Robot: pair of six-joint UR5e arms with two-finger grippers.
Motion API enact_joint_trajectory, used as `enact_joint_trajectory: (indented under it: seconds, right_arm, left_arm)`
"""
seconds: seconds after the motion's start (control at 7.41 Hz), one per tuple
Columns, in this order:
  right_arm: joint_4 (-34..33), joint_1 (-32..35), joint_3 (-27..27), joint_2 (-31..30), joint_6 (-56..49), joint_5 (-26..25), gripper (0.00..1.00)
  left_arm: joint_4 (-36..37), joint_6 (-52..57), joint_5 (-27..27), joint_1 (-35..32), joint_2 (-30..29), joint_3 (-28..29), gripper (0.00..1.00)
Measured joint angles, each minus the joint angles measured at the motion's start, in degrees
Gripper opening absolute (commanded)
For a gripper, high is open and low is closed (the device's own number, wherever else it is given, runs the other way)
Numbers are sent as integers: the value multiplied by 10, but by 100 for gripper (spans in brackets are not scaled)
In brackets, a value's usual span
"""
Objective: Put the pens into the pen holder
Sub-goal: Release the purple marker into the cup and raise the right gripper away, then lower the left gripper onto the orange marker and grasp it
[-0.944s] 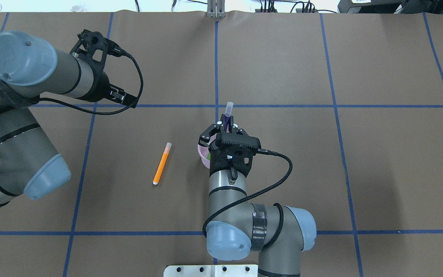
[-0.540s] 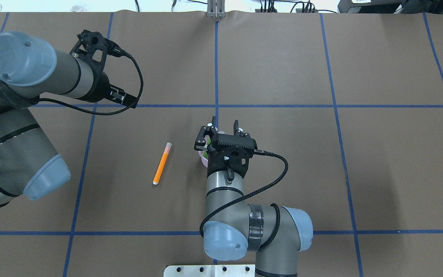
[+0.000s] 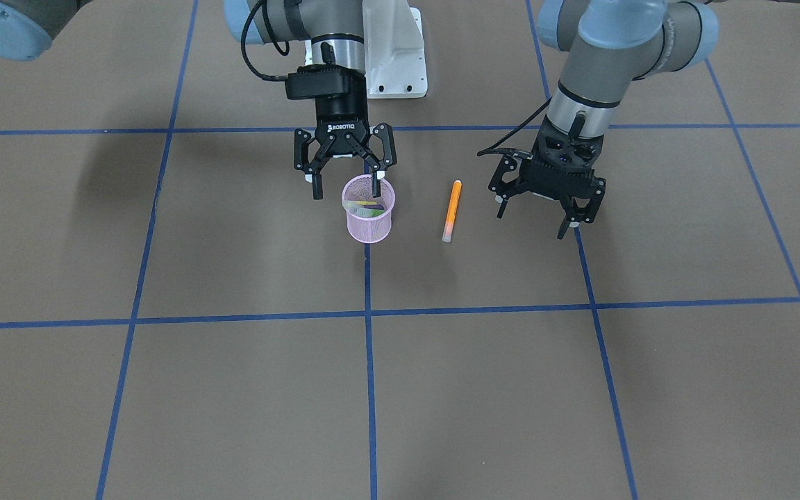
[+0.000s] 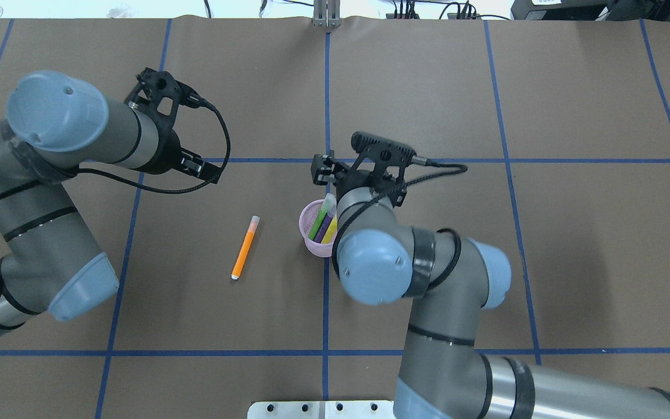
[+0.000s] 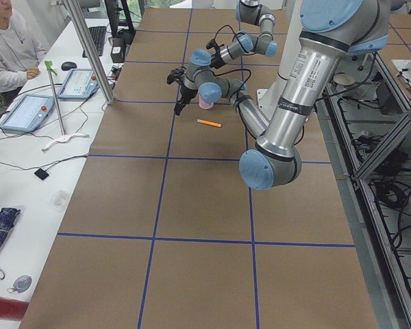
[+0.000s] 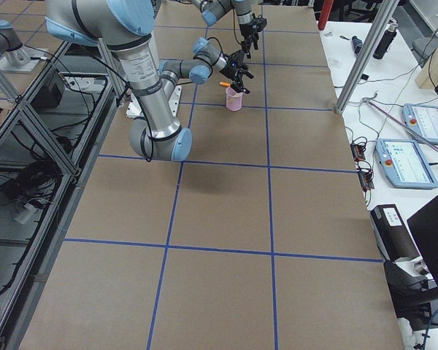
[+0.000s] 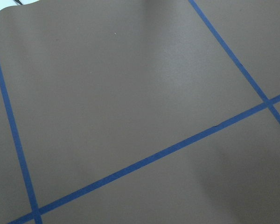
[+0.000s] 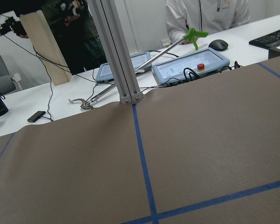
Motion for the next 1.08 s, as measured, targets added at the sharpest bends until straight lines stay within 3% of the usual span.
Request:
enact_joint_trajectory:
  seconds: [0.4, 0.67, 0.81, 0.94, 1.08]
  right_arm:
    - [-39, 147, 21, -22, -117, 266, 100]
    - [-41, 234, 25, -44, -220, 401, 100]
    - [-39, 272, 26, -58, -272, 455, 100]
    - [-38, 300, 26, -73, -314, 492, 100]
    - [-37, 315, 27, -81, -337, 511, 100]
  left_arm:
    - [1, -56, 8, 65, -8, 11, 100]
    - [-3, -139, 66, 120, -30, 42, 99]
    - [-18, -167, 89, 137, -39, 68, 89]
    - [-45, -179, 99, 145, -46, 99, 64]
    - [-72, -182, 102, 148, -49, 121, 52]
